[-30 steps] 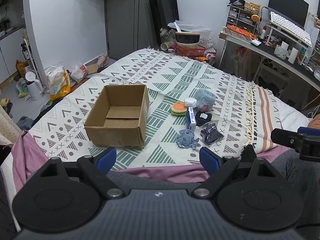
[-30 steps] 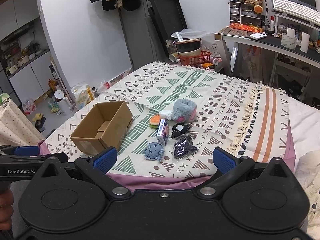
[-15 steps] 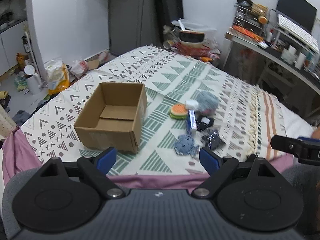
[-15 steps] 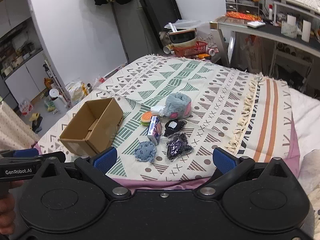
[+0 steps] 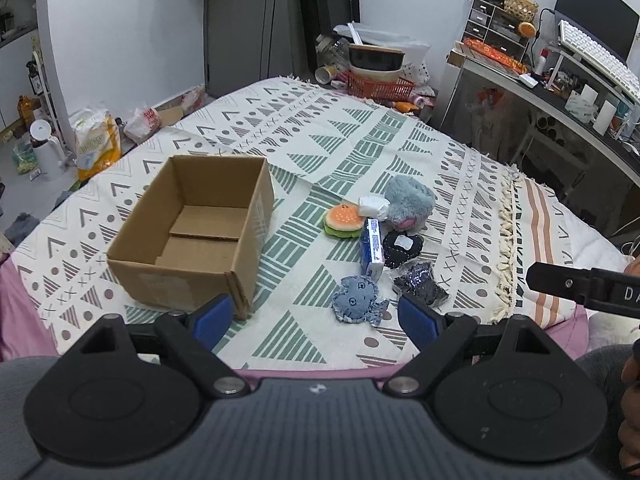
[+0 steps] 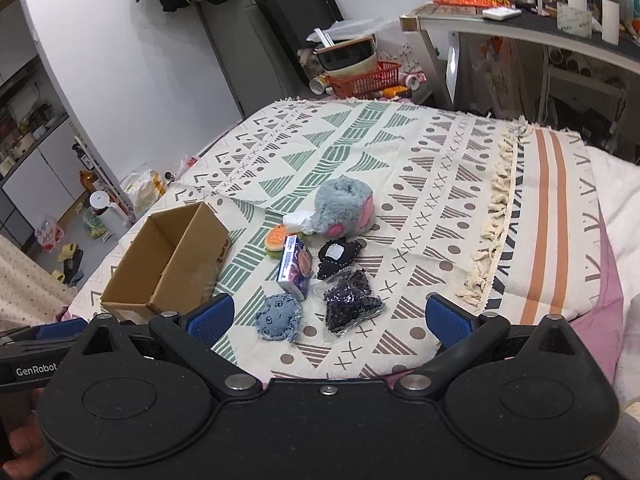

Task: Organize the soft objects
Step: 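Reach the left tool to the blue denim plush while the right tool reaches the black sequined bag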

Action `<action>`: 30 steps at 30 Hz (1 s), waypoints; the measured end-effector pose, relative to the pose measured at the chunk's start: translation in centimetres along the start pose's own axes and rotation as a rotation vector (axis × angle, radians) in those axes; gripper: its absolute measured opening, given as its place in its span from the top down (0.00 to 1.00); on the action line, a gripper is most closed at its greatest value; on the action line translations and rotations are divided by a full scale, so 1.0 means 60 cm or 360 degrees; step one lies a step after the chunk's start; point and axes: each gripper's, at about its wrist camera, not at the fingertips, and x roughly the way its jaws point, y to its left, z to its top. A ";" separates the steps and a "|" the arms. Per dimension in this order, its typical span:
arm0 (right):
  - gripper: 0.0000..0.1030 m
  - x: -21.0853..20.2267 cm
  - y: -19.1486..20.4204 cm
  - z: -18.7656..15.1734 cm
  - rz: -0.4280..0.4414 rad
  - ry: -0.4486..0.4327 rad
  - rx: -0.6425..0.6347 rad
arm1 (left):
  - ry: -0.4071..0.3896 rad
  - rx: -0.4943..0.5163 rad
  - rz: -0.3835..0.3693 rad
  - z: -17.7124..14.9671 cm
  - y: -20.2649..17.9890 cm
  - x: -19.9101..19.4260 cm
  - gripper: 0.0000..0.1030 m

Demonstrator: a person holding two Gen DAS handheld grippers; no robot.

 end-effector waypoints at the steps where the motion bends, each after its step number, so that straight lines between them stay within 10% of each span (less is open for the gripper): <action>1: 0.00 0.005 -0.003 0.002 0.0002 0.0004 0.0011 | 0.0008 -0.0005 -0.0002 0.001 0.000 0.006 0.14; 30: 0.24 0.180 -0.070 0.018 0.0060 0.0257 0.0459 | 0.0267 -0.0143 -0.0117 0.023 -0.015 0.216 0.45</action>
